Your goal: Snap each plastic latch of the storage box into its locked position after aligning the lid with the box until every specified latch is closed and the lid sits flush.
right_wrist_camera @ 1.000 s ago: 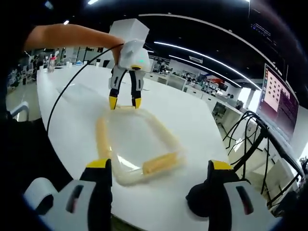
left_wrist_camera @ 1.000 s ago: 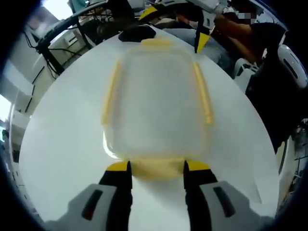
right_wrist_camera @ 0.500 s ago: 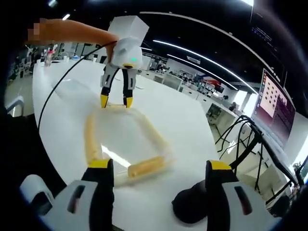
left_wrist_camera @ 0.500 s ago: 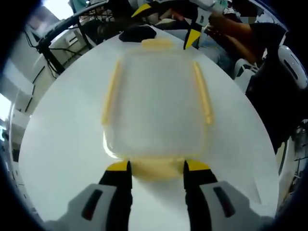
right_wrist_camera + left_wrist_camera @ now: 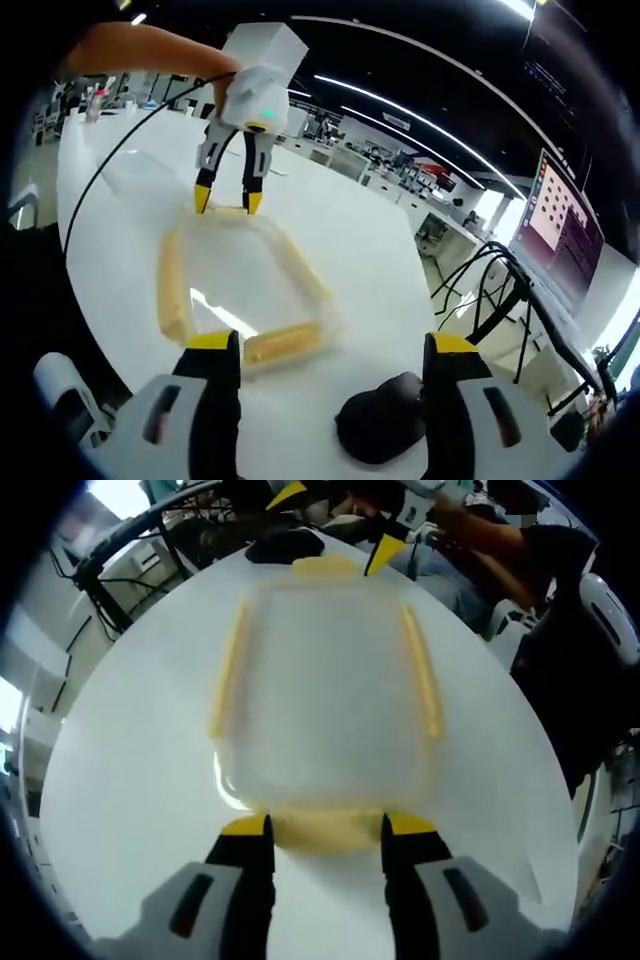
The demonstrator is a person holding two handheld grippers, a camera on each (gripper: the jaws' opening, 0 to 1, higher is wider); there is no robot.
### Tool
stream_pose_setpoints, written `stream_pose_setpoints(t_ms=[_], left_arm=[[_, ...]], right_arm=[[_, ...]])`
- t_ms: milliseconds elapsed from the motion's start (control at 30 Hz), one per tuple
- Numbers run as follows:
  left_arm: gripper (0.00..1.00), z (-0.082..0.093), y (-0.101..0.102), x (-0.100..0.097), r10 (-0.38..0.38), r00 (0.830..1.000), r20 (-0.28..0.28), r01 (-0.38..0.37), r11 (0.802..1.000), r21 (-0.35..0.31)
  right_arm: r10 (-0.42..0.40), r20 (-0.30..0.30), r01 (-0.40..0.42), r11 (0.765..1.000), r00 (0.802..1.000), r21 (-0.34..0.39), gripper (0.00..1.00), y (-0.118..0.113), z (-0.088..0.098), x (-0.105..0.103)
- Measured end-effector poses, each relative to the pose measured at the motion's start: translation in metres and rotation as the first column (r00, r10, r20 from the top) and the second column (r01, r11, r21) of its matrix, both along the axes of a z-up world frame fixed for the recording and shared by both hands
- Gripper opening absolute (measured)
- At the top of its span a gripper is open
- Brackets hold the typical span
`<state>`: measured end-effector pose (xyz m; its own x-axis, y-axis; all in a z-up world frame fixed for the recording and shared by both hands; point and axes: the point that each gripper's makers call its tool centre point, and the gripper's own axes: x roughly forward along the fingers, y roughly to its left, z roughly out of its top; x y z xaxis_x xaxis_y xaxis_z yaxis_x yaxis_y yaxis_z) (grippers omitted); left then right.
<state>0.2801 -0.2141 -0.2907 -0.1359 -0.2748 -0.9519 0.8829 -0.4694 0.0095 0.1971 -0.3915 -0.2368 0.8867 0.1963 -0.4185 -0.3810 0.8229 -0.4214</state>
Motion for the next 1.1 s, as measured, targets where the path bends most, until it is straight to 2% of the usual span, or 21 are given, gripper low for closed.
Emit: stream_pose_setpoints(t_ms=[500,1100], left_arm=[[0.4,-0.002,0.002,-0.005,0.003,1.0,-0.001,-0.003,1.0,-0.001],[0.4,-0.002,0.002,-0.002,0.003,1.0,-0.001,-0.003,1.0,0.001]], right_arm=[[-0.014,-0.008,0.014,1.0,1.0,-0.018,0.74,-0.004,-0.001,0.001],[-0.034,-0.004,0.034,0.999,0.999,-0.026,0.76,-0.015,0.002,-0.004]])
